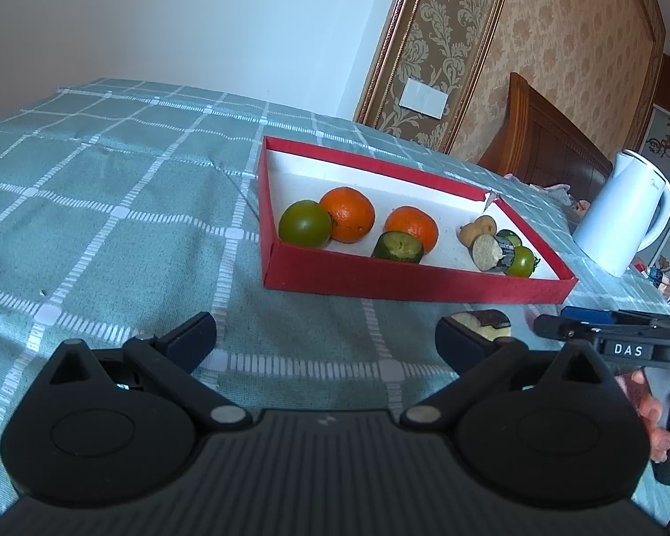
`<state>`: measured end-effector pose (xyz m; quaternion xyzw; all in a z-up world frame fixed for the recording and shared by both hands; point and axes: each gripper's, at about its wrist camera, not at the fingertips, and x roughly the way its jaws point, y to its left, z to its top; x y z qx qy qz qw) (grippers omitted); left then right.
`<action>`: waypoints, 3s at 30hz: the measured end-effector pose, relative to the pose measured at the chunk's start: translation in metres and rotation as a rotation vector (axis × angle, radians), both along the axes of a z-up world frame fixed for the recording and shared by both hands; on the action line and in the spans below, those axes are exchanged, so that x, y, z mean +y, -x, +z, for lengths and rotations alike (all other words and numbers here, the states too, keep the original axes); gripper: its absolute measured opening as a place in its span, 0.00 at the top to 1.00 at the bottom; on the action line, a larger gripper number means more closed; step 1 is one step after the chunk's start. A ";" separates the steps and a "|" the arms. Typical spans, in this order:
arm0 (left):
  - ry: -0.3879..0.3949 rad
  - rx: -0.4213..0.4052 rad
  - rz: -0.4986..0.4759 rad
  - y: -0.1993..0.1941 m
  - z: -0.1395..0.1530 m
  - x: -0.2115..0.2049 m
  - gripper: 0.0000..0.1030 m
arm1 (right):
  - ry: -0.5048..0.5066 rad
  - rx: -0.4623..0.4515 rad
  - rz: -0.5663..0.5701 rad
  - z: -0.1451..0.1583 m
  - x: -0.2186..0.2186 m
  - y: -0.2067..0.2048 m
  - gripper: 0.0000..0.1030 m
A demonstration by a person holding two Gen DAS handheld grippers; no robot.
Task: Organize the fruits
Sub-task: 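Move the left tool to the dark cylindrical vegetable chunk and grasp it, then lift the dark chunk with the left tool and carry it over the tray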
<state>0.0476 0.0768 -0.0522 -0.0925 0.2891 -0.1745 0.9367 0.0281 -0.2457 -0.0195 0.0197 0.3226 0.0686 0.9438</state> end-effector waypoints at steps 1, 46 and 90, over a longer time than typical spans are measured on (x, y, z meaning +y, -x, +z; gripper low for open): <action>-0.005 0.000 0.000 0.000 0.000 -0.001 0.00 | -0.005 0.003 -0.001 -0.001 -0.001 0.000 0.38; -0.143 0.000 0.064 0.012 0.015 -0.096 0.00 | 0.051 0.039 0.036 -0.004 0.010 -0.001 0.04; -0.273 -0.020 0.055 0.000 0.003 -0.115 0.61 | 0.053 0.039 0.032 -0.005 0.010 -0.002 0.04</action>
